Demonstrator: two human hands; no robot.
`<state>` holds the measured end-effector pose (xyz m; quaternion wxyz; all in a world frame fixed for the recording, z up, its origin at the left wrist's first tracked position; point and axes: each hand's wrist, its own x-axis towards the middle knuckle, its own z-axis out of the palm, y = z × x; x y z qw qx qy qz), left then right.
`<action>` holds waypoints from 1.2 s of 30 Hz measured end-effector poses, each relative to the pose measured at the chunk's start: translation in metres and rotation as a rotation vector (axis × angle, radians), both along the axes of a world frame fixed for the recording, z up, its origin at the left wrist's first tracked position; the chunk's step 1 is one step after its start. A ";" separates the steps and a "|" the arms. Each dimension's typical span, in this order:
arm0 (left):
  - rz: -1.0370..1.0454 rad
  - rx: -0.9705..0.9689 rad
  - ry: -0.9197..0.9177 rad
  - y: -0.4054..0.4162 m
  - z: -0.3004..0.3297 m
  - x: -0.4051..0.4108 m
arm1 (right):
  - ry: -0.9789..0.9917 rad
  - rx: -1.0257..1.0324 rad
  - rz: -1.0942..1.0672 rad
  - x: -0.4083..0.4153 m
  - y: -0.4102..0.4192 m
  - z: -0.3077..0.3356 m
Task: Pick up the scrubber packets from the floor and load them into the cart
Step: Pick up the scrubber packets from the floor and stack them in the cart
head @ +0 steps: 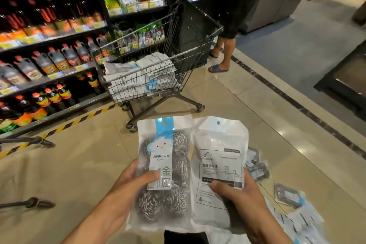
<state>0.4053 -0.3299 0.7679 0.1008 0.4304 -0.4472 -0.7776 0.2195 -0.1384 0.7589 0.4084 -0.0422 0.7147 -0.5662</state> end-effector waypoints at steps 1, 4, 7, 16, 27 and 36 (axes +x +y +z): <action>0.011 0.008 0.015 -0.014 0.000 -0.005 | 0.009 0.007 0.007 -0.006 -0.015 0.004; 0.064 0.041 0.033 -0.058 -0.004 -0.019 | 0.025 0.021 0.055 -0.029 -0.067 0.010; 0.114 0.056 0.063 -0.106 -0.003 -0.033 | 0.049 0.014 0.108 -0.054 -0.129 0.018; 0.286 0.072 0.091 -0.258 0.020 -0.091 | -0.009 -0.074 0.252 -0.132 -0.307 0.042; 0.346 0.071 0.092 -0.431 -0.007 -0.110 | -0.200 -0.113 0.138 -0.142 -0.485 0.014; 0.086 0.047 0.026 -0.603 -0.015 -0.142 | -0.205 -0.026 -0.162 -0.128 -0.604 -0.003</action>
